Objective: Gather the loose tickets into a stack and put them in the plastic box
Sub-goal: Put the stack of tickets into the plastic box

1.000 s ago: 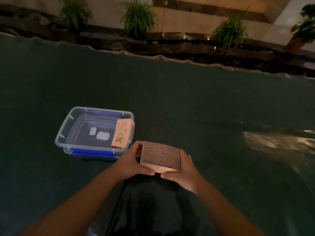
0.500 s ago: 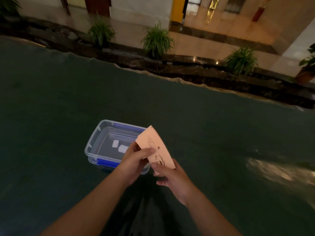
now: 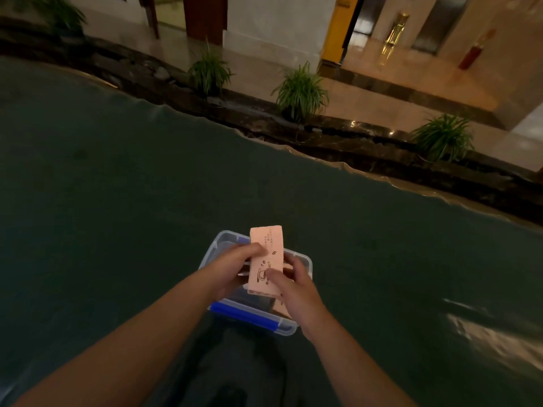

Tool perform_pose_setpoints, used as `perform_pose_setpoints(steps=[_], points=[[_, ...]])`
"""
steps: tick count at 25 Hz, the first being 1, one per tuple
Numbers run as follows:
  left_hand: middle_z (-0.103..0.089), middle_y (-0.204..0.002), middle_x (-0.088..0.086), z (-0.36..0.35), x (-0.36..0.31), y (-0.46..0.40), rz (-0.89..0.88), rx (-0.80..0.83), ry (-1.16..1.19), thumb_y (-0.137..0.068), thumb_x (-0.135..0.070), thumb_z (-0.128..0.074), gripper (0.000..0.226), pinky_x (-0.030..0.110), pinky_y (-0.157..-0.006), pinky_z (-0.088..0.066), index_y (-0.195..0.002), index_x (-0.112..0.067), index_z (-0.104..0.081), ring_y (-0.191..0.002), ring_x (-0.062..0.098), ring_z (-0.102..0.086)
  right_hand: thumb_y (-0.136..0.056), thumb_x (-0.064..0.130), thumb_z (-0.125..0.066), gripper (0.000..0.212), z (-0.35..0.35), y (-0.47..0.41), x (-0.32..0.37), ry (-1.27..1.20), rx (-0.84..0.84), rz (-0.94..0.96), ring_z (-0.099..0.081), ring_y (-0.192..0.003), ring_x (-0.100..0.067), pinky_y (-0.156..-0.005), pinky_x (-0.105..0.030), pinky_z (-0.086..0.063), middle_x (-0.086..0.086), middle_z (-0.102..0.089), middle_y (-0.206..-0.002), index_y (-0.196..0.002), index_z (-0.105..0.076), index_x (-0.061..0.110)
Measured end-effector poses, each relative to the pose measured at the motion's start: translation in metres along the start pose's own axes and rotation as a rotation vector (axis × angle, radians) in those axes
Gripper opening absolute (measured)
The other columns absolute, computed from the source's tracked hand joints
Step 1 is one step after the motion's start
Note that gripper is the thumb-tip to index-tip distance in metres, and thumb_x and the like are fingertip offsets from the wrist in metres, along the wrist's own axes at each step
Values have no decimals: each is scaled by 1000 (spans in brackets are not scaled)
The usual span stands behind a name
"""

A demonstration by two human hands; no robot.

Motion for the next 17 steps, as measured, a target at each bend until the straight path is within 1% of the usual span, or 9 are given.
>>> perform_pose_setpoints(steps=[3, 5, 7, 9, 11, 12, 14, 15, 17], points=[[-79, -113, 14, 18, -2, -16, 61, -32, -84, -93, -21, -68, 32, 53, -97, -58, -125, -17, -66, -109, 35, -74, -101, 31, -66, 57, -24, -18, -7, 16, -18, -107, -76, -107, -14, -87, -39, -68, 8, -74, -123, -151, -44, 45], [-81, -108, 12, 27, 4, -29, 101, -64, -153, -95, -24, -66, 28, 54, -98, -58, -123, -20, -67, -106, 33, -75, -104, 32, -59, 53, -37, -32, -14, 89, -46, -170, -74, -108, -16, -92, -42, -65, 7, -72, -118, -154, -42, 41], [-83, -97, 7, 31, 12, -41, 147, -97, -199, -96, -28, -66, 24, 52, -90, -60, -120, -23, -68, -99, 30, -77, -106, 35, -54, 52, -43, -46, -19, 158, -98, -237, -72, -111, -20, -99, -46, -62, 2, -72, -120, -156, -41, 34], [-83, -85, 5, 35, 21, -51, 208, -129, -224, -96, -33, -67, 21, 49, -77, -60, -114, -25, -69, -94, 29, -76, -105, 39, -55, 56, -45, -62, -25, 199, -144, -305, -71, -112, -24, -104, -49, -58, -4, -72, -122, -157, -39, 27], [-81, -74, 3, 37, 30, -60, 258, -141, -255, -96, -38, -66, 19, 46, -66, -57, -111, -26, -68, -90, 29, -75, -103, 41, -57, 64, -45, -73, -33, 235, -178, -365, -70, -113, -27, -107, -50, -56, -5, -70, -112, -160, -36, 21], [-81, -73, 3, 36, 35, -65, 280, -130, -277, -96, -40, -64, 21, 45, -65, -56, -110, -25, -68, -90, 28, -75, -103, 41, -57, 65, -44, -78, -38, 250, -201, -388, -70, -110, -26, -106, -48, -56, -3, -66, -102, -160, -35, 19], [-81, -74, 3, 37, 45, -73, 315, -111, -333, -96, -44, -63, 24, 46, -69, -58, -110, -25, -69, -90, 28, -76, -104, 41, -56, 60, -43, -87, -49, 247, -239, -430, -68, -93, -21, -100, -41, -58, -1, -61, -93, -156, -40, 17], [-81, -74, 2, 38, 49, -76, 319, -111, -359, -96, -45, -64, 24, 47, -72, -59, -109, -26, -69, -89, 28, -77, -104, 41, -55, 54, -43, -89, -54, 228, -257, -450, -67, -85, -18, -93, -38, -59, -1, -62, -91, -152, -45, 18], [-80, -71, -1, 40, 55, -83, 302, -130, -391, -94, -44, -66, 22, 48, -76, -61, -105, -27, -69, -87, 27, -77, -104, 44, -55, 49, -41, -91, -61, 208, -286, -447, -66, -80, -15, -74, -32, -58, 1, -65, -91, -147, -49, 20]])
Point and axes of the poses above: each hand's wrist, its own y-axis away from the middle knuckle, its own z-axis out of the back of the hand, x = y × z, the point moved 6 cm from there along -y, towards the middle knuckle
